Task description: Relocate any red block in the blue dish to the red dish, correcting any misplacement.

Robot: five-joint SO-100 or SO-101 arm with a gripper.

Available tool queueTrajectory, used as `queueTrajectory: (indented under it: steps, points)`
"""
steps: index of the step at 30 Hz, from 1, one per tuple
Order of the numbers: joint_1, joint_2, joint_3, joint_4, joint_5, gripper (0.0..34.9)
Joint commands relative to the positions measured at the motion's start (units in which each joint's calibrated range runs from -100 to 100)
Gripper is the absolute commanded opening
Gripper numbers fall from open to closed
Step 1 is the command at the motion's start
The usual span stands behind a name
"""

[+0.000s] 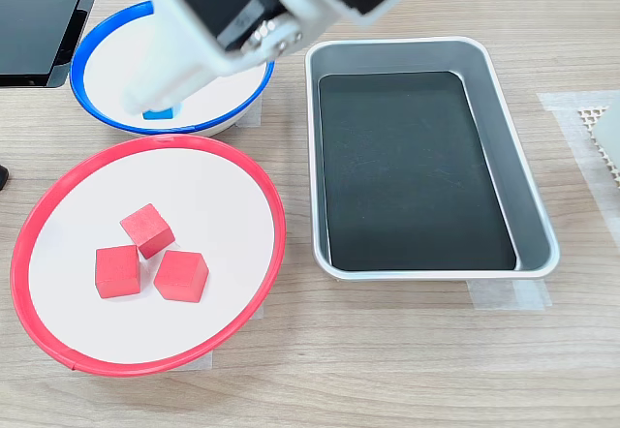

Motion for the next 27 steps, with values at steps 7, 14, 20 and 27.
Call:
queueTrajectory:
  steps: [7, 14, 20, 27]
  points:
    - [7.6, -23.2, 13.9, -1.3, -11.5, 0.4]
    - [12.5, -36.7, 27.5, -3.4, -17.7, 0.4]
    - [13.7, -50.3, 43.0, -6.7, -19.9, 1.5]
    - [13.9, -66.2, 60.2, -7.6, -21.1, 0.4]
